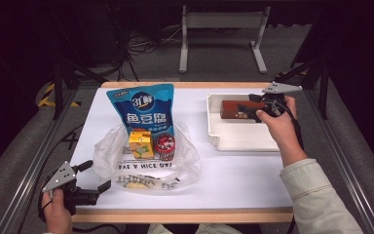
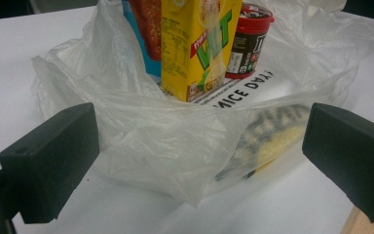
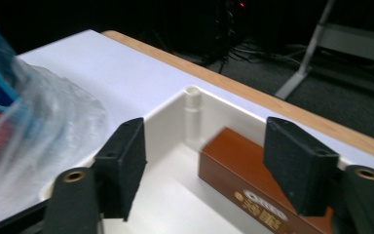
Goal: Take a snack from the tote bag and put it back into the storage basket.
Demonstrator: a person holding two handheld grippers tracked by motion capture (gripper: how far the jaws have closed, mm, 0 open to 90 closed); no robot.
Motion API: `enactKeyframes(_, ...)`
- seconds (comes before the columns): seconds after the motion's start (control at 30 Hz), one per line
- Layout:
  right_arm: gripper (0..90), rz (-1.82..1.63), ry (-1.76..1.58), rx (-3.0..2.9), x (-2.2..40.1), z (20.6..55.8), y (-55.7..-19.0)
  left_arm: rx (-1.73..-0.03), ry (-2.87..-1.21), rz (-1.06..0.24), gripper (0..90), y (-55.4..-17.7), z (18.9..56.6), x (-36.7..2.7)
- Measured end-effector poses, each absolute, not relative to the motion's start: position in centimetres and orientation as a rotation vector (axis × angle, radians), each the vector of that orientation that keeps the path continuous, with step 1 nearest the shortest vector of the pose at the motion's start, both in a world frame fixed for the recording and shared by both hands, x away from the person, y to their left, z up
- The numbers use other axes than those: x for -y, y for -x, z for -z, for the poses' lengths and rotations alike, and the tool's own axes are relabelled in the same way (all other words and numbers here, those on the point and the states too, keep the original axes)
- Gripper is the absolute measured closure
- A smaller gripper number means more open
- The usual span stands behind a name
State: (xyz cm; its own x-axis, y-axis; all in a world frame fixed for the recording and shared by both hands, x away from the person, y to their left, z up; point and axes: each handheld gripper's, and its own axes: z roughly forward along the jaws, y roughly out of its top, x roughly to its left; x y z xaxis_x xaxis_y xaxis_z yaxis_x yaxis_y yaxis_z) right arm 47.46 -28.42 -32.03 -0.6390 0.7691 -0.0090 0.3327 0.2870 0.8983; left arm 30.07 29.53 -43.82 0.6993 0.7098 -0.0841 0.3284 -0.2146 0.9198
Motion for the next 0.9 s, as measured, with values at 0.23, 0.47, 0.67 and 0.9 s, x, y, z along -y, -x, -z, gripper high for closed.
enactKeyframes(0.23,7.4,-1.365,-0.931,-2.200,26.0,31.0,-47.5,-0.818,-1.813,-0.431,0.9,-30.1,43.8,-29.5)
enactKeyframes(0.47,3.1,-1.402,-0.852,-2.229,23.9,30.2,-47.1,-0.815,-1.816,-0.430,0.9,-30.2,43.8,-29.5)
enactKeyframes(0.67,3.0,-1.422,-0.790,-2.249,21.8,29.7,-46.9,-0.811,-1.815,-0.430,0.9,-30.2,43.8,-29.3)
enactKeyframes(0.9,6.6,-1.462,-0.710,-2.283,19.1,29.5,-47.1,-0.811,-1.807,-0.419,0.9,-30.2,43.8,-29.4)
